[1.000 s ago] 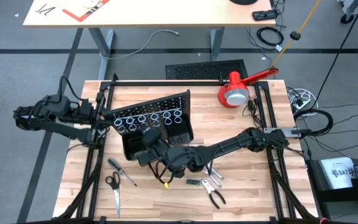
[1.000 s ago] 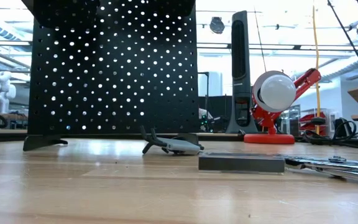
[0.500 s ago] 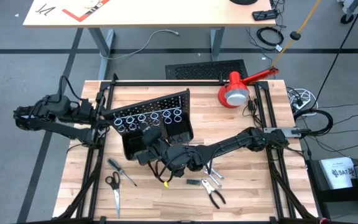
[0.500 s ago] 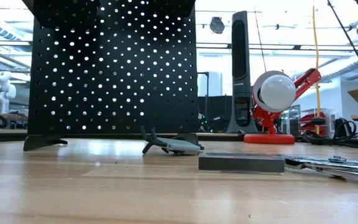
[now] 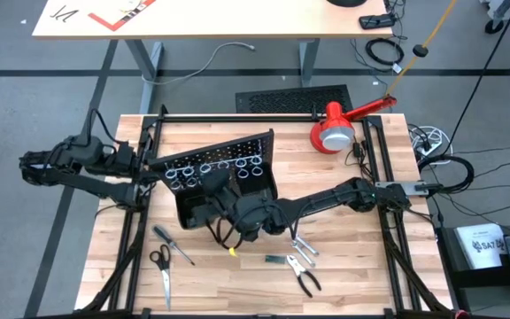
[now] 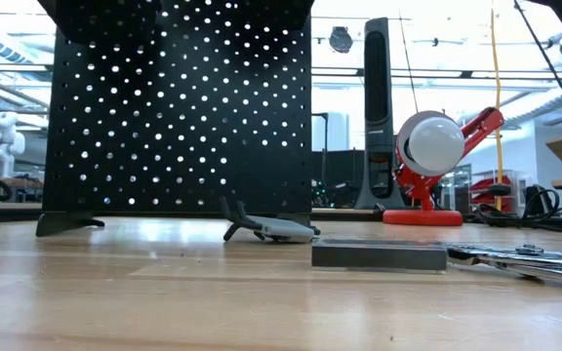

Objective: Hang tools onto peg board
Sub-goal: Assemble the tool holder on the pegboard

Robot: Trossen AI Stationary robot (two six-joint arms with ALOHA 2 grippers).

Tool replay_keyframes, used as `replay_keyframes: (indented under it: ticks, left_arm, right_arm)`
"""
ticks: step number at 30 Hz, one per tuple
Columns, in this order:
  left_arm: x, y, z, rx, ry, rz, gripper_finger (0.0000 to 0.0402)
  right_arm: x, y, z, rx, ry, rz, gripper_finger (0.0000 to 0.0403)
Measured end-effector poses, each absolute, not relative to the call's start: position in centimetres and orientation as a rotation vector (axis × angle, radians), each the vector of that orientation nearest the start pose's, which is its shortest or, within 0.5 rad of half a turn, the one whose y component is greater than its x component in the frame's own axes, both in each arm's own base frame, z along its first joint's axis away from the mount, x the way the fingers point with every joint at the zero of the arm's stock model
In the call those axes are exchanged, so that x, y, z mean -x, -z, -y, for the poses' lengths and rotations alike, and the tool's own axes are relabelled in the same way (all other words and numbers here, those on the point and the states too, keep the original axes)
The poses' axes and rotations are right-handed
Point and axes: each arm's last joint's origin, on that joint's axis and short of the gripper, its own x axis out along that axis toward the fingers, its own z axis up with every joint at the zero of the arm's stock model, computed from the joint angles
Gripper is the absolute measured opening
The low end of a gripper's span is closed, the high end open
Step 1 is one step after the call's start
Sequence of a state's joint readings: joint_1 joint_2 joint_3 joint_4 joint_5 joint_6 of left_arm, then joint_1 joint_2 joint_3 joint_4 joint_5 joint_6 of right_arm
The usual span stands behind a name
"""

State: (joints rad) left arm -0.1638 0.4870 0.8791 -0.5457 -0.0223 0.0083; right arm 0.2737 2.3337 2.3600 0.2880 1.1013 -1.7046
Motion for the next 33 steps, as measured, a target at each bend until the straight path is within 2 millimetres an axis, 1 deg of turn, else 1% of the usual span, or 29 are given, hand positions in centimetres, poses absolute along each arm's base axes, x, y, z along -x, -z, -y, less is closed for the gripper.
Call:
replay_keyframes:
  ticks: [4,8,11,17,24,27,33]
  left_arm:
    - [-8.5,-36.1,1.3,-0.022,0.143,-0.152,0.0064]
    - [-8.5,-36.1,1.3,-0.022,0.146,-0.151,0.0064]
    - [-8.5,-36.1,1.3,-0.023,0.146,-0.152,0.0064]
    - [-8.5,-36.1,1.4,-0.023,0.148,-0.152,0.0064]
    - [-8.6,-36.2,1.4,-0.019,0.137,-0.141,0.0064]
    - [-8.6,-36.2,1.4,-0.020,0.138,-0.139,0.0064]
    - [-8.6,-36.2,1.4,-0.020,0.138,-0.137,0.0064]
  right_arm:
    - [-51.0,-38.6,-11.6,1.386,0.795,-0.494,0.0127]
    - [-50.9,-38.5,-12.1,1.386,0.792,-0.497,0.0130]
    - [-50.7,-38.6,-12.6,1.343,0.797,-0.473,0.0130]
    - [-50.5,-38.4,-13.2,1.191,0.834,-0.441,0.0130]
    - [-50.5,-37.6,-13.3,0.926,0.884,-0.394,0.0130]
    - [-50.3,-37.2,-14.0,0.822,0.898,-0.364,0.0130]
    - [-49.9,-37.3,-15.4,0.707,0.901,-0.298,0.0130]
